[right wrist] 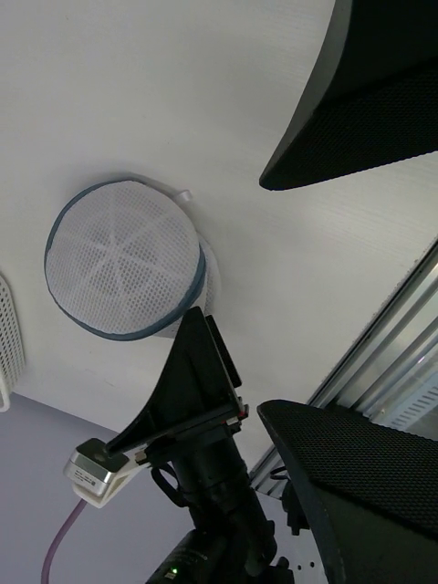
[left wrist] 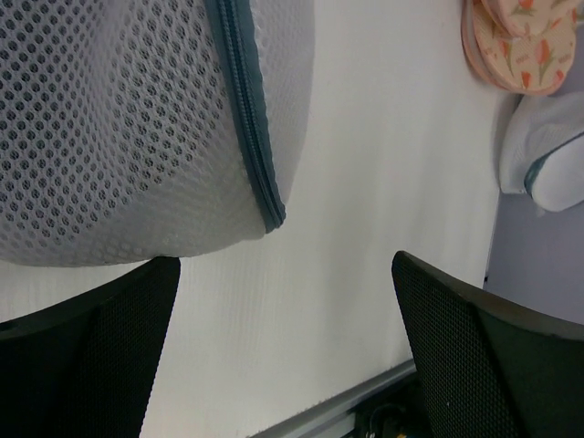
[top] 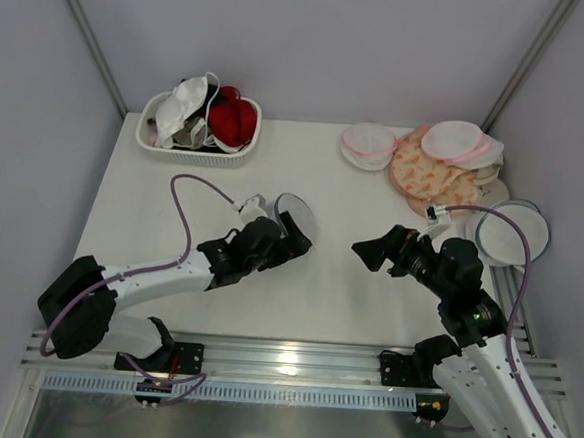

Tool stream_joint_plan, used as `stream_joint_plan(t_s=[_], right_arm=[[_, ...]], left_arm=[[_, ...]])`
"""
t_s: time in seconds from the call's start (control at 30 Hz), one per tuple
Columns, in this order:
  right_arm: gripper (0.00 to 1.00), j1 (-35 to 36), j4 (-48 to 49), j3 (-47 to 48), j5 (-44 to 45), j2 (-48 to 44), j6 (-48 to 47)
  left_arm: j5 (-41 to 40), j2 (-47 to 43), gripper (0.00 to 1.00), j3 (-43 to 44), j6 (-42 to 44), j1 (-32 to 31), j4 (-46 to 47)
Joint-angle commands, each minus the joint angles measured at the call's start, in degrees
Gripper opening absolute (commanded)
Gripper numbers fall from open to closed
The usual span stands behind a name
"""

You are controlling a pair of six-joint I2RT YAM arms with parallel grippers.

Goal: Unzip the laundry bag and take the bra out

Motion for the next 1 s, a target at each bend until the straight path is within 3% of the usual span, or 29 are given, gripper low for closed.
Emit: stream_joint_plan(t_s=[0.0,0.17,0.23,0.33,0.37,0.43,0.7,0.93,0.97], right_arm=[[0.99,0.3,-3.0,1.0,0.7,-0.5,-0.2],[0.99,0.3,-4.4,0.7,1.5,-1.8,-0.7],[1.0,0.3,-4.5,0.7,1.6,-2.1,-0.8],[0.99,0.3,-4.7,0.8,1.8,-2.3,-1.0],[1.0,0.3,-5.1,0.8,1.8,-2.5,-1.1],[0.99,0.3,-5.3,0.7,1.5,-2.7,-1.2],[0.99,0.3,-5.5,-0.8,3.0,-4.9,-1.3],[0.99,0.3,-5.4,-1.8,3.6,-3.5,-1.2],[0.99,0.2,-5.3,-2.0,3.6,-3.2,-1.2]], left_arm=[[-8.3,2.4,0.99,4.4,-3.1,-0.6,-1.4],[-12.6,8.1,0.97,7.5,-4.0,-1.6,-3.6],[-13.4,10.1,0.89,8.1,-4.0,-1.6,-3.5],[-15.7,13.3,0.54,8.8,-2.3,-1.6,-1.6],[-17.0,14.5,0.28,9.0,-0.9,-1.6,-1.0],[-18.4,15.2,0.0,9.6,0.2,-1.6,-1.4],[-16.8,12.4,0.0,8.3,6.3,-1.5,1.7],[-12.7,1.2,0.0,3.8,3.2,-2.2,-1.1],[-13.3,0.5,0.23,4.4,1.1,-2.4,-4.3]])
